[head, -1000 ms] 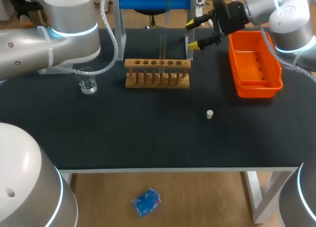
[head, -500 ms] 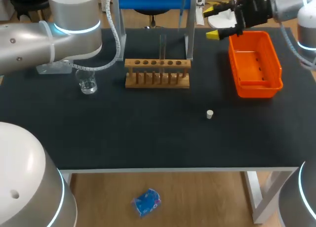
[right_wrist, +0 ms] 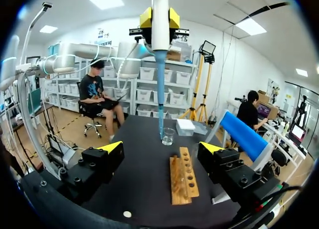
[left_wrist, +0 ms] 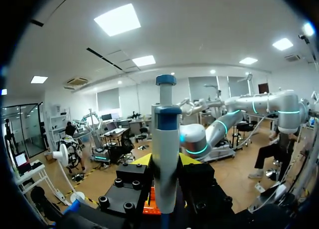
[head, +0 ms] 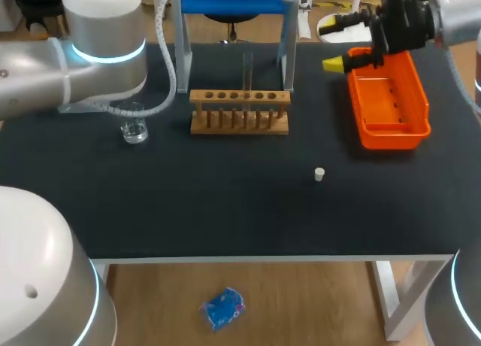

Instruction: Invert the test tube, pick up the pipette, mount the tip to pipette, aspirate from beaker and dispense into the tube, eject the tip, return the pipette, and cap with the stopper.

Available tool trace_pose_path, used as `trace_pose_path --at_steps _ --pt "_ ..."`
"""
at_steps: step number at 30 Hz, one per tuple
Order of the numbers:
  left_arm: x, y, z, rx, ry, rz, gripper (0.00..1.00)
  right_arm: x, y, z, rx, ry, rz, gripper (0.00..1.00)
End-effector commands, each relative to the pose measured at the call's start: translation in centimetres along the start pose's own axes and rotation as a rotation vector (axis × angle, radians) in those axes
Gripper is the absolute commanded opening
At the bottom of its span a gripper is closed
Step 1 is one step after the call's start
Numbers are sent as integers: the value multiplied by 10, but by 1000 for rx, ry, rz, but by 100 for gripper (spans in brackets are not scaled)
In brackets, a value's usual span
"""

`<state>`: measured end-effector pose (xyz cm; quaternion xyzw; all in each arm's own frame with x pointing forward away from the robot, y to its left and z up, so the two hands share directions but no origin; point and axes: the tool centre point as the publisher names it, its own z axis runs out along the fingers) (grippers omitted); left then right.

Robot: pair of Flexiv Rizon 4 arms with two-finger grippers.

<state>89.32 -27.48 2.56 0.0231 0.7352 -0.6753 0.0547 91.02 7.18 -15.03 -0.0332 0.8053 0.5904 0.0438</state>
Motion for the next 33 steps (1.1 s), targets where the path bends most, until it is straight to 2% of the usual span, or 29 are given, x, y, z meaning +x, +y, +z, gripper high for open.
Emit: trace_pose_path --at_steps 1,6,11,15,18,33 --pt "20 7 -7 16 -22 -1 0 45 1 1 -16 -89 -1 100" --pt "32 15 -8 24 -19 -4 0 68 0 7 -41 -58 -8 100" --pt "45 22 -11 26 -5 -2 0 82 -3 10 -67 -7 -30 100" --pt "54 31 -16 23 22 -19 0 92 -2 12 -84 61 -68 100" --pt "60 37 -20 13 68 -18 0 93 -2 12 -88 81 -74 100" --pt "61 40 -22 6 68 -8 0 93 -2 12 -88 81 -74 100"
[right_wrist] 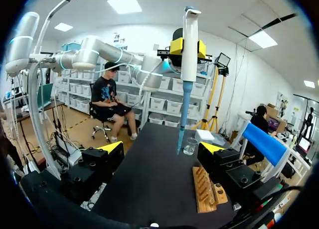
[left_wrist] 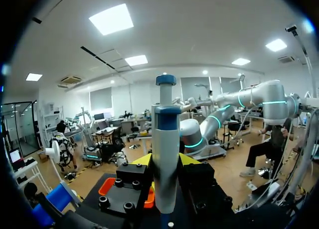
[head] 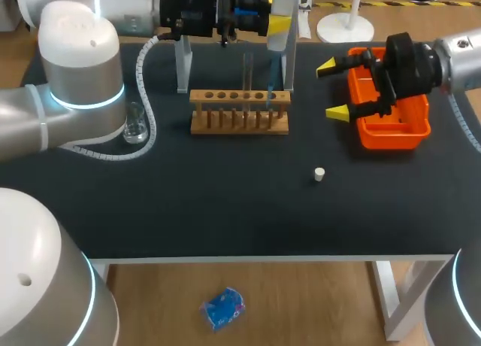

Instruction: Invert the test tube, pick up the pipette, mount the tip to pipette, aspirate from beaker and dispense into the tube, eject the tip, return the pipette, and cap with the stopper.

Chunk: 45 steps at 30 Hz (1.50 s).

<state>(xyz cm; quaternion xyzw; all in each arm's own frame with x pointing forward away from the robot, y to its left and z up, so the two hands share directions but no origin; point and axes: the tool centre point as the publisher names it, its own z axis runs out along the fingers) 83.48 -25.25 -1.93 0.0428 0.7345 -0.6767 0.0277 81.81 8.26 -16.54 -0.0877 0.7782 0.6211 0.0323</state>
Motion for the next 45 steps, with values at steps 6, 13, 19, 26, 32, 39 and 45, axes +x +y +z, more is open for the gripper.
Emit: trace_pose_path --at_steps 6,13,19,26,32,39,45 --pt "1 12 1 18 28 -19 0 3 -9 5 -84 37 62 100" --pt "12 34 0 42 70 -41 0 10 -18 8 -150 31 107 100" --pt "21 45 2 55 106 -46 0 18 -19 17 -204 24 121 100" --pt "27 57 4 39 96 -55 0 18 -16 24 -229 17 128 100" --pt "30 68 7 31 72 -47 0 11 -6 26 -248 9 125 100" --pt "30 69 7 39 60 -48 0 11 -6 26 -248 9 125 100" --pt "30 69 7 39 60 -48 0 11 -6 26 -248 9 125 100"
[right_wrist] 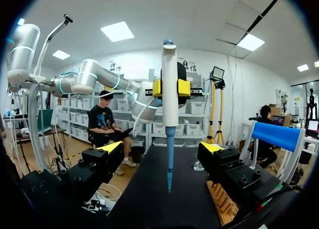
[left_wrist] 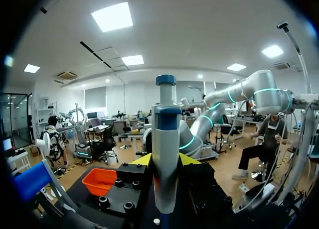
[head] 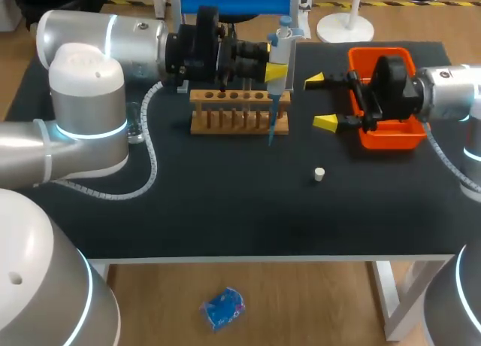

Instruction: Invert the test tube, pick up the pipette, mount the tip to pipette, aspirate from beaker and dispense into the tube, eject the tip, return the pipette, and cap with the stopper.

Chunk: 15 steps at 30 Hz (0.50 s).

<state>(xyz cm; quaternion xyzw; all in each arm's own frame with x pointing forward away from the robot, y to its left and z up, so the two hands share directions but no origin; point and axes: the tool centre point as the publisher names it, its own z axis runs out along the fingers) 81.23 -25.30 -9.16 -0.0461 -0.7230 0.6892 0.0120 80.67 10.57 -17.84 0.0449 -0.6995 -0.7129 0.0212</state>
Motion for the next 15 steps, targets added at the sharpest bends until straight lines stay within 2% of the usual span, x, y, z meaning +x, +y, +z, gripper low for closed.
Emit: trace_pose_path --at_steps 1,9,15 --pt "0 0 0 2 -1 1 0 0 0 0 1 0 -1 100" --pt "-3 10 1 14 -13 0 0 -8 0 8 16 -21 63 100" --pt "-5 19 1 1 -22 -17 0 -11 2 16 15 -18 62 100"
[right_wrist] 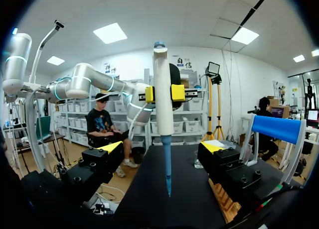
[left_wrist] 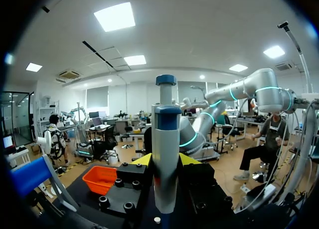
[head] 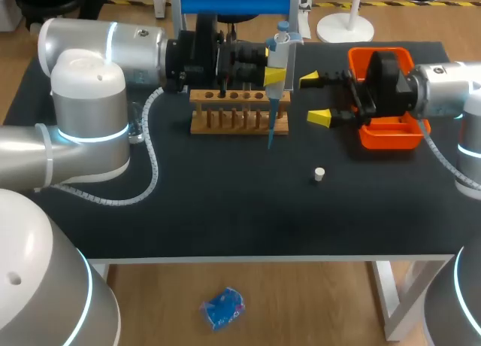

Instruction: Invert the test tube, pick up the pipette, mount the tip to pipette, aspirate from beaker and dispense into the tube, eject the tip, return the pipette, and cap with the stopper.

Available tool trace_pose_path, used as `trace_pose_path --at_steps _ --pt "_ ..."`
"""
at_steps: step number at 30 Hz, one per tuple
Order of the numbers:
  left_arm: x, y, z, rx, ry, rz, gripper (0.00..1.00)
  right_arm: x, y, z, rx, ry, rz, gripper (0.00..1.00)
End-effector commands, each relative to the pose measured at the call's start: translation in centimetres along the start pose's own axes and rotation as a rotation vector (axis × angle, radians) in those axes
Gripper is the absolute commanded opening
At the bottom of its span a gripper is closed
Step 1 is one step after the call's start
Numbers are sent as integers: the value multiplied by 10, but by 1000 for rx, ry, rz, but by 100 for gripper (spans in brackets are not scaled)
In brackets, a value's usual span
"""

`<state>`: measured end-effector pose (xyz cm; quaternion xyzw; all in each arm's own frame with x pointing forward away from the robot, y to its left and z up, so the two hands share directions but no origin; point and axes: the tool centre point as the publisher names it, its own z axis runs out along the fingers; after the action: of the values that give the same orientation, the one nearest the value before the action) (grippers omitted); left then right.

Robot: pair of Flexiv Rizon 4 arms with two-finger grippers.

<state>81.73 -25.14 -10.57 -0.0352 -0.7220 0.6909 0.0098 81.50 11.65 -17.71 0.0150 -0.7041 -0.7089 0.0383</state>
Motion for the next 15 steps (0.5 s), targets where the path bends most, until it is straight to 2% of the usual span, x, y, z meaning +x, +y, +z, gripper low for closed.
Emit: trace_pose_path --at_steps 1,5,15 --pt "-1 6 2 -3 -6 -8 0 -2 2 7 5 0 -6 100" --pt "-4 11 0 -10 -23 -35 0 -1 4 12 44 -14 -34 100" --pt "-9 18 0 -14 -33 -48 0 2 7 25 22 -24 -49 100"
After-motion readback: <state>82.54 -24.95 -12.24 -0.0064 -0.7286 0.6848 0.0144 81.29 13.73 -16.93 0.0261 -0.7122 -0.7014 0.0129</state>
